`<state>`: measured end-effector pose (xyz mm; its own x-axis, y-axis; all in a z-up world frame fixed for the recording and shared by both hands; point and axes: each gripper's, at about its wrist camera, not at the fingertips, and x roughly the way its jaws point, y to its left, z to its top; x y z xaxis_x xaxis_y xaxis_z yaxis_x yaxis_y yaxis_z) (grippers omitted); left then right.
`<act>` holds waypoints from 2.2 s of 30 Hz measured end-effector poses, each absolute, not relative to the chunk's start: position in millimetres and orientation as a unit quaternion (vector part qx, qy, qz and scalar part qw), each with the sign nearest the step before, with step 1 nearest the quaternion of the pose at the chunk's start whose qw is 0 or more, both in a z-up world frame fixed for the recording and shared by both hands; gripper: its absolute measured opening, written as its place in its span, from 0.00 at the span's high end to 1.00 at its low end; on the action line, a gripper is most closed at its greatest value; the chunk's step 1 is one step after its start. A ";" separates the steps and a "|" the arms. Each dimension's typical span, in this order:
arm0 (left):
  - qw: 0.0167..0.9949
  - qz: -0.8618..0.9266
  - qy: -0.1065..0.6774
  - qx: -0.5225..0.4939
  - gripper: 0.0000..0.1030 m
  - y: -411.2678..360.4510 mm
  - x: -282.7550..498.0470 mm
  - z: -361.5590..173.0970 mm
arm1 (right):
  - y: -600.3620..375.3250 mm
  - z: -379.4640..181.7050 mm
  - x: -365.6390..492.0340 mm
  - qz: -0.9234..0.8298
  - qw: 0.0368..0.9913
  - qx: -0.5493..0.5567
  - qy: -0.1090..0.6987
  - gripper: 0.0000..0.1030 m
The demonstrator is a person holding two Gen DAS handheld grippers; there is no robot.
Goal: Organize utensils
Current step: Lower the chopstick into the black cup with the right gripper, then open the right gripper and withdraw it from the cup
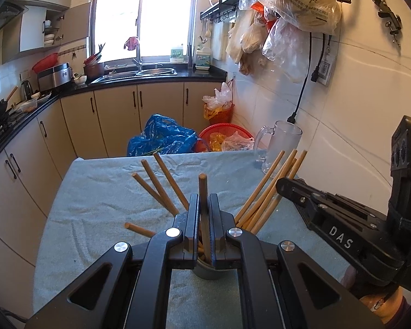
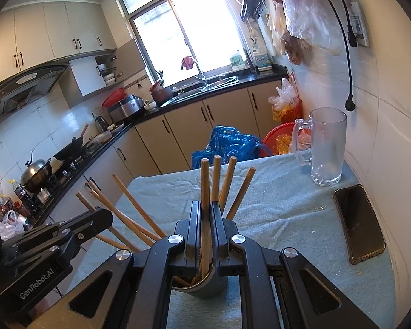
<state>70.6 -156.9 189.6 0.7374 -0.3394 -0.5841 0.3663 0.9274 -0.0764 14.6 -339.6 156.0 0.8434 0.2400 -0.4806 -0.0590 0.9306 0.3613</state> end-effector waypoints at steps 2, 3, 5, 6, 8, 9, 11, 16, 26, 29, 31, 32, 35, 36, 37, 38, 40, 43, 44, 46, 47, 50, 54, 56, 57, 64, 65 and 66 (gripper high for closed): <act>0.932 -0.189 0.308 0.023 0.95 -156.0 69.5 189.3 | -339.7 156.5 14.0 0.080 0.946 0.167 0.267 0.92; 0.933 -0.187 0.306 0.026 0.95 -156.4 69.1 189.2 | -339.3 156.1 14.2 0.080 0.945 0.166 0.269 0.92; 0.935 -0.184 0.303 0.032 0.95 -157.4 68.7 189.3 | -338.4 153.8 15.3 0.079 0.945 0.165 0.273 0.92; 0.935 -0.183 0.303 0.032 0.95 -158.0 68.6 189.4 | -338.5 152.6 15.8 0.079 0.944 0.166 0.275 0.92; 0.935 -0.182 0.304 0.033 0.94 -158.2 69.2 189.7 | -338.8 150.8 16.5 0.078 0.943 0.167 0.277 0.92; 0.935 -0.182 0.303 0.034 0.94 -158.0 69.1 189.8 | -339.1 150.3 16.9 0.076 0.943 0.165 0.277 0.92; 0.935 -0.181 0.304 0.033 0.94 -158.3 69.7 189.8 | -340.2 149.6 17.7 0.076 0.943 0.166 0.280 0.92; 0.934 -0.180 0.306 0.032 0.94 -158.4 69.3 189.8 | -342.9 149.7 18.5 0.073 0.942 0.170 0.281 0.92; 0.938 -0.174 0.296 0.035 0.87 -154.3 55.8 198.1 | -348.1 166.4 5.5 0.054 0.949 0.174 0.259 0.61; 0.940 -0.171 0.293 0.029 0.72 -150.0 48.3 202.2 | -348.1 173.6 -2.3 0.051 0.951 0.175 0.251 0.59; 0.942 -0.170 0.289 0.028 0.66 -148.4 42.6 204.7 | -348.0 177.4 -8.1 0.050 0.952 0.175 0.247 0.57; 0.942 -0.170 0.288 0.027 0.62 -147.0 38.8 206.3 | -347.7 179.7 -12.6 0.049 0.952 0.175 0.245 0.56; 0.944 -0.165 0.285 0.023 0.52 -142.9 28.8 210.9 | -347.7 186.2 -23.1 0.046 0.954 0.174 0.240 0.53; 0.945 -0.163 0.284 0.021 0.48 -140.8 25.8 212.3 | -347.4 187.5 -26.2 0.045 0.954 0.174 0.238 0.51; 0.945 -0.161 0.284 0.018 0.46 -138.1 22.6 213.9 | -348.0 189.3 -30.8 0.044 0.955 0.174 0.236 0.50; 0.946 -0.158 0.283 0.012 0.41 -135.6 19.2 215.2 | -348.2 190.7 -35.1 0.043 0.955 0.173 0.235 0.49; 0.948 -0.150 0.281 0.000 0.35 -129.7 12.6 216.4 | -349.1 192.7 -43.9 0.039 0.956 0.171 0.234 0.47; 0.947 -0.143 0.287 -0.013 0.31 -121.2 4.8 216.0 | -351.0 192.8 -55.7 0.032 0.957 0.169 0.235 0.46; 0.946 -0.142 0.291 -0.016 0.30 -118.8 2.5 215.2 | -352.0 192.4 -59.1 0.030 0.956 0.170 0.235 0.46; 0.944 -0.139 0.297 -0.022 0.29 -115.4 -0.8 213.7 | -353.3 191.9 -67.0 0.027 0.956 0.172 0.236 0.46; 0.943 -0.138 0.302 -0.026 0.28 -112.8 -3.7 212.1 | -353.6 191.6 -71.0 0.027 0.956 0.173 0.236 0.46; 0.939 -0.139 0.313 -0.035 0.27 -108.5 -9.9 207.5 | -352.1 189.6 -80.6 0.026 0.955 0.176 0.238 0.44; 0.932 -0.141 0.330 -0.049 0.25 -103.5 -17.4 197.9 | -348.7 184.4 -88.9 0.029 0.953 0.177 0.245 0.43; 0.928 -0.142 0.340 -0.058 0.24 -100.8 -19.2 193.6 | -347.3 180.5 -93.2 0.030 0.951 0.179 0.250 0.43; 0.926 -0.142 0.344 -0.063 0.24 -99.3 -20.1 191.0 | -347.1 178.6 -94.3 0.030 0.950 0.179 0.253 0.42; 0.923 -0.131 0.359 -0.053 0.21 -93.8 -35.2 176.3 | -342.6 162.6 -106.3 0.027 0.943 0.189 0.273 0.39; 0.927 -0.125 0.351 -0.041 0.19 -93.7 -41.1 175.7 | -343.5 160.7 -107.1 0.027 0.941 0.192 0.276 0.38; 0.933 -0.117 0.338 -0.030 0.14 -92.9 -48.1 175.6 | -342.9 159.0 -109.3 0.027 0.940 0.195 0.279 0.38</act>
